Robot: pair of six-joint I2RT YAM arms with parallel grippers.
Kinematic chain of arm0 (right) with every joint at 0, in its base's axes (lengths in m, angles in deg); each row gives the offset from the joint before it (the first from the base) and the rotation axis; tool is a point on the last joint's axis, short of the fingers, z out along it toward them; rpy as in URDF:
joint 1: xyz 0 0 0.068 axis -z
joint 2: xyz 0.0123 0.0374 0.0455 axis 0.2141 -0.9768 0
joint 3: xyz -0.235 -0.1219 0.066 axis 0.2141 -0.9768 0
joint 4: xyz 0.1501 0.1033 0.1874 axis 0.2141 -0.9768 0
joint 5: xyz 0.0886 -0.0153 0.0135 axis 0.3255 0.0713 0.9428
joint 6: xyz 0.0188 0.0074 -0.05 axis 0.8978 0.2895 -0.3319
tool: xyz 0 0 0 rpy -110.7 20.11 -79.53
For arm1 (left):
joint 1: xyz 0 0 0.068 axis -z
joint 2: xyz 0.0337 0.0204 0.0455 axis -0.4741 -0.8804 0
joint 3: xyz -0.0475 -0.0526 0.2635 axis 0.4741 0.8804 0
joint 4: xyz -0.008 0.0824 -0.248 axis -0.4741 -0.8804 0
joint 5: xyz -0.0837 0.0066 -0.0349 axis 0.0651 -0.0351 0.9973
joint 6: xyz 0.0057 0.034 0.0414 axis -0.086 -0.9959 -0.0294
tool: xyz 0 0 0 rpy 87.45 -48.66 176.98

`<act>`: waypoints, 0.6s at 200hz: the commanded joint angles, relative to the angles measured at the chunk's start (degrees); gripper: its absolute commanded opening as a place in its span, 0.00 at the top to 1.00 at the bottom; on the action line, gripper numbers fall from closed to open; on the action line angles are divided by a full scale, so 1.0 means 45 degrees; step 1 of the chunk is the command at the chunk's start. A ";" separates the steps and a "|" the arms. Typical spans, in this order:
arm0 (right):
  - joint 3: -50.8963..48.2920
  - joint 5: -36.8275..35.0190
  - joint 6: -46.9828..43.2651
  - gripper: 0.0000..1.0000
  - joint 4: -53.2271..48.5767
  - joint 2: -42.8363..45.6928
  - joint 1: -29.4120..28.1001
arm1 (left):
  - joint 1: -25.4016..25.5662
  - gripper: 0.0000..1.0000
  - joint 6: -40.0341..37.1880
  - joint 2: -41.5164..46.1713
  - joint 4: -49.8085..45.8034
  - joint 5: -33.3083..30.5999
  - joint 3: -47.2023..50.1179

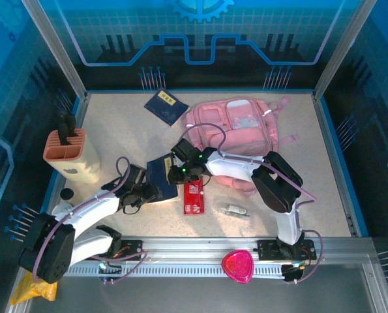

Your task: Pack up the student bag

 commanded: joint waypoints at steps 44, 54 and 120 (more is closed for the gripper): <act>-0.0053 0.0994 0.0090 0.76 0.0569 -0.0382 0.0022 | 0.0508 0.56 0.0264 -0.0240 0.1194 0.1038 0.0530; -0.0080 0.0986 0.0081 0.75 0.0559 -0.0495 0.0040 | 0.0550 0.57 0.0363 -0.0310 0.1494 0.1174 0.0602; -0.0420 0.1350 -0.0056 0.86 0.1099 -0.0259 0.0083 | 0.0608 0.57 0.0407 -0.0383 0.1507 0.1040 0.0556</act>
